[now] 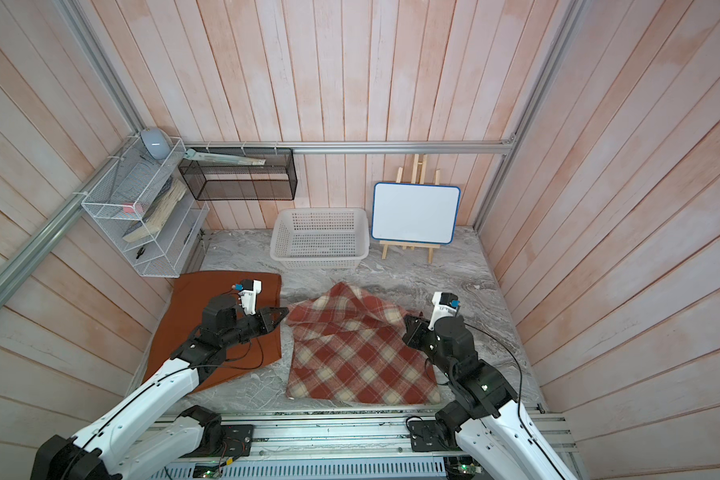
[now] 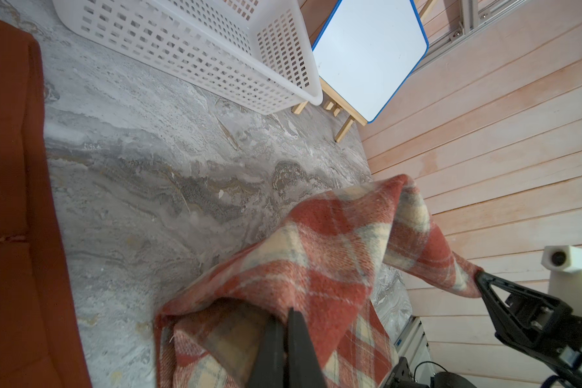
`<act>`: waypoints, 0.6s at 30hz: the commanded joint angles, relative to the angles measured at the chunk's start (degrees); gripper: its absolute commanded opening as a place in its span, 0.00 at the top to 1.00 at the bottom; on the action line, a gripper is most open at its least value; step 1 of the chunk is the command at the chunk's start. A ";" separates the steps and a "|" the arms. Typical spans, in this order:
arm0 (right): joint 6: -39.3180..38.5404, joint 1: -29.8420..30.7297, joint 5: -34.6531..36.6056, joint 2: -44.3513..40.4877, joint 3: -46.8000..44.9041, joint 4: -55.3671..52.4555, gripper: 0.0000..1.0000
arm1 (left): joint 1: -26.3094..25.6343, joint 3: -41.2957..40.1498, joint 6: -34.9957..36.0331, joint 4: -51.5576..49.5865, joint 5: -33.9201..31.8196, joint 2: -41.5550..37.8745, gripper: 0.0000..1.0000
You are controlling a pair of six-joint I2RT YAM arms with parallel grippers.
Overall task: Roll up the skirts
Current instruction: Fold the skirt at the center of the board.
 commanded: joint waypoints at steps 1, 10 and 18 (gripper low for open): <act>13.21 4.53 6.10 -6.05 -1.06 -10.79 1.00 | -0.51 -2.10 -2.03 -4.54 -0.63 -4.68 1.00; 24.08 5.51 13.00 -16.84 -3.94 -22.91 1.00 | -4.89 -7.25 -8.30 -14.59 -5.00 -18.85 1.00; 32.01 4.74 19.99 -26.74 -3.34 -31.81 1.00 | -12.55 -10.40 -12.91 -23.12 -7.24 -30.46 1.00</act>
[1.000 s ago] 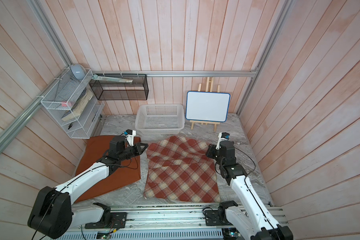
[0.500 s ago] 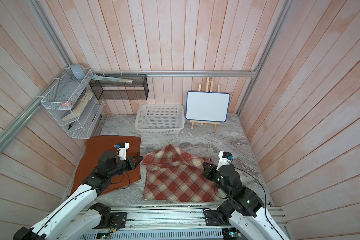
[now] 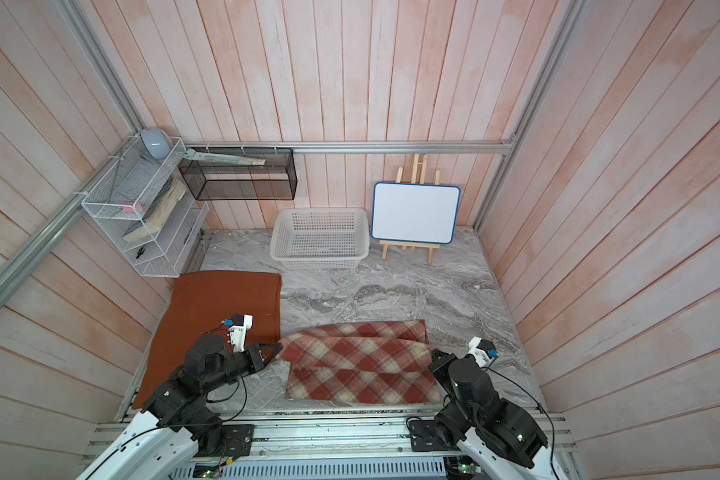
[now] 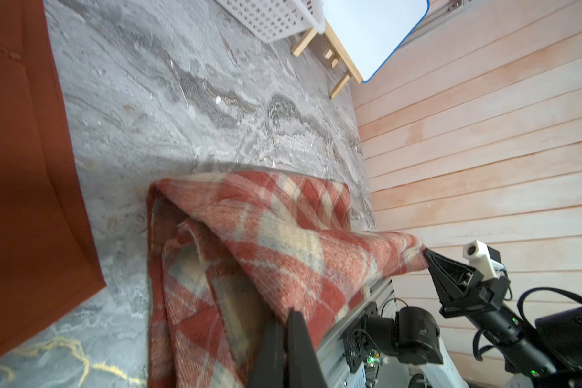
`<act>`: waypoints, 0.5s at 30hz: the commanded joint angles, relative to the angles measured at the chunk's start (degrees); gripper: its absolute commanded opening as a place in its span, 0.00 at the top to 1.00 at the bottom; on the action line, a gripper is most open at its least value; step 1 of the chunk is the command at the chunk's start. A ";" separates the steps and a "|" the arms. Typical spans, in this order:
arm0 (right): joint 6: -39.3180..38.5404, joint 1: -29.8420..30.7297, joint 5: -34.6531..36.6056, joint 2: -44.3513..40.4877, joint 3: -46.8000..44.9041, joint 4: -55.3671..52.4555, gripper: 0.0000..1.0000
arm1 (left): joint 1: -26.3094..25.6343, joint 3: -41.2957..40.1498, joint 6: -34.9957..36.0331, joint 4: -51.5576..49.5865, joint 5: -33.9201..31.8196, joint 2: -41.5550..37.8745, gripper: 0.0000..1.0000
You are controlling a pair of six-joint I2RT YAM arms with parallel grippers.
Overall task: Roll up the skirts
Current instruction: Fold the skirt at the center of the board.
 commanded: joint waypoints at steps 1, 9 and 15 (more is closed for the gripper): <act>4.36 -0.92 4.89 -3.34 1.15 -6.18 1.00 | -2.71 -1.33 -2.73 -4.82 -2.26 -3.51 1.00; 0.52 -4.14 -2.32 -3.76 -1.42 -3.89 1.00 | -12.75 -7.02 -8.21 -6.11 -6.86 -2.04 1.00; 1.15 -6.43 -5.03 -3.78 -1.93 -3.81 1.00 | -15.43 -8.83 -11.09 -7.69 -10.18 -2.59 1.00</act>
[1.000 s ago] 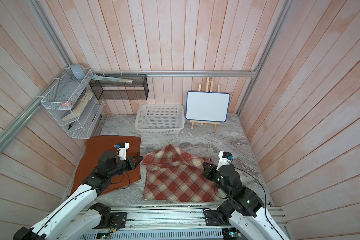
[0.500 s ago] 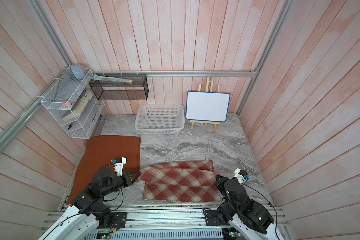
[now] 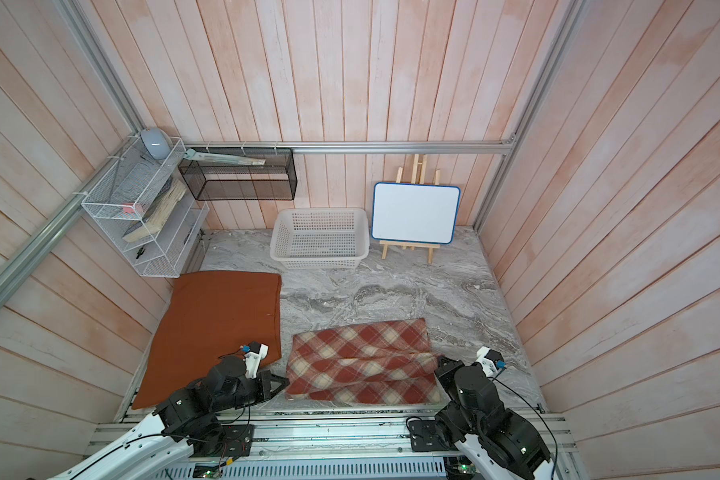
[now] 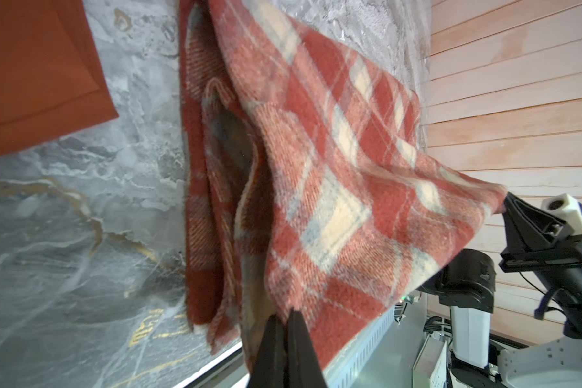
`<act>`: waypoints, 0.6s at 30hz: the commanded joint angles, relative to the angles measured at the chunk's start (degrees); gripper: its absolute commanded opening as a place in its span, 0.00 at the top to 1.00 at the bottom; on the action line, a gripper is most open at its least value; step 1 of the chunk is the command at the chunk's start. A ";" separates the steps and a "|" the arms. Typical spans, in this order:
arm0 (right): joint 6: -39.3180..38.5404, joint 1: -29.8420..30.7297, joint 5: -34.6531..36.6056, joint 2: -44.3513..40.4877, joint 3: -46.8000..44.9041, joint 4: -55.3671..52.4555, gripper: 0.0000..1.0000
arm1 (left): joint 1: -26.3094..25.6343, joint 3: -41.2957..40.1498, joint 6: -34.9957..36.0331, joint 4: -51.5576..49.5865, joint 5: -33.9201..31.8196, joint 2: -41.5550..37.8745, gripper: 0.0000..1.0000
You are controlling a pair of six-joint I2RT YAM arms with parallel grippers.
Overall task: Roll up the skirts
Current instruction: Fold the skirt at the center of the board.
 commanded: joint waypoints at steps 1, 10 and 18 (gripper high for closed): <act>-0.52 -2.37 -3.32 -0.86 -1.29 -0.12 1.00 | -0.34 -0.36 -1.67 -2.59 -4.16 -0.95 1.00; -8.05 -13.31 -17.11 -0.79 -0.46 1.27 0.74 | -0.39 2.07 -0.16 -4.95 -5.11 1.19 0.76; -16.43 -22.87 -24.88 -0.78 2.81 5.33 0.67 | -0.41 6.70 0.43 -8.82 -7.88 -1.01 0.79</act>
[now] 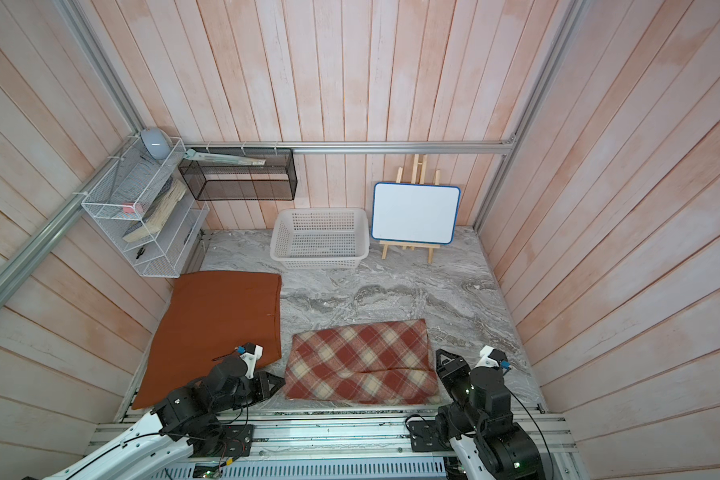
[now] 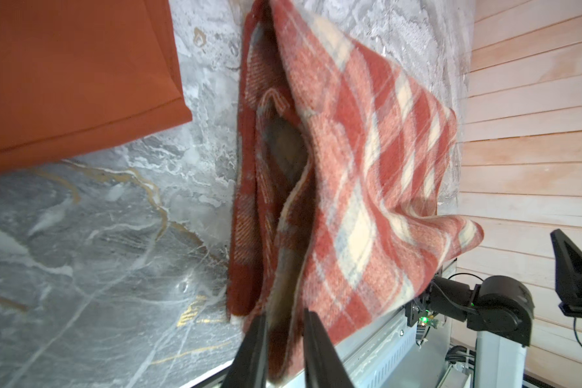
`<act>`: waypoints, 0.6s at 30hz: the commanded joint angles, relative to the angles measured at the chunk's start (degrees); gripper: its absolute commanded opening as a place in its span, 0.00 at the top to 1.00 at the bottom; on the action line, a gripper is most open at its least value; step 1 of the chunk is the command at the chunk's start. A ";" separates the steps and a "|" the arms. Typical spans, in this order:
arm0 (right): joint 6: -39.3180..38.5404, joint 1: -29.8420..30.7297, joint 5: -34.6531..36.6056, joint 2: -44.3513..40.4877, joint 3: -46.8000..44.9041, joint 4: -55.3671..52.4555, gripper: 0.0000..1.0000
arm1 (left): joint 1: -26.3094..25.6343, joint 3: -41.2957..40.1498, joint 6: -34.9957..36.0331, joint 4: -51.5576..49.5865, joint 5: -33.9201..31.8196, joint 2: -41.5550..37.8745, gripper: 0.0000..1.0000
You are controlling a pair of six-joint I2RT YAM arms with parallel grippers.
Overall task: Roll up the skirts
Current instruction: Fold the skirt at the center of the board.
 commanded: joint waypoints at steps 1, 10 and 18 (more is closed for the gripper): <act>-5.27 -2.18 -8.25 -0.45 -3.19 6.73 0.79 | -0.15 5.43 2.20 -4.41 -4.52 -1.87 0.79; -9.41 -1.68 -19.29 15.82 -15.53 37.29 1.00 | 0.13 10.30 4.97 10.39 -10.58 8.65 1.00; -14.60 11.34 -11.63 40.57 -16.16 51.98 1.00 | 2.08 15.38 8.59 42.52 0.26 43.17 1.00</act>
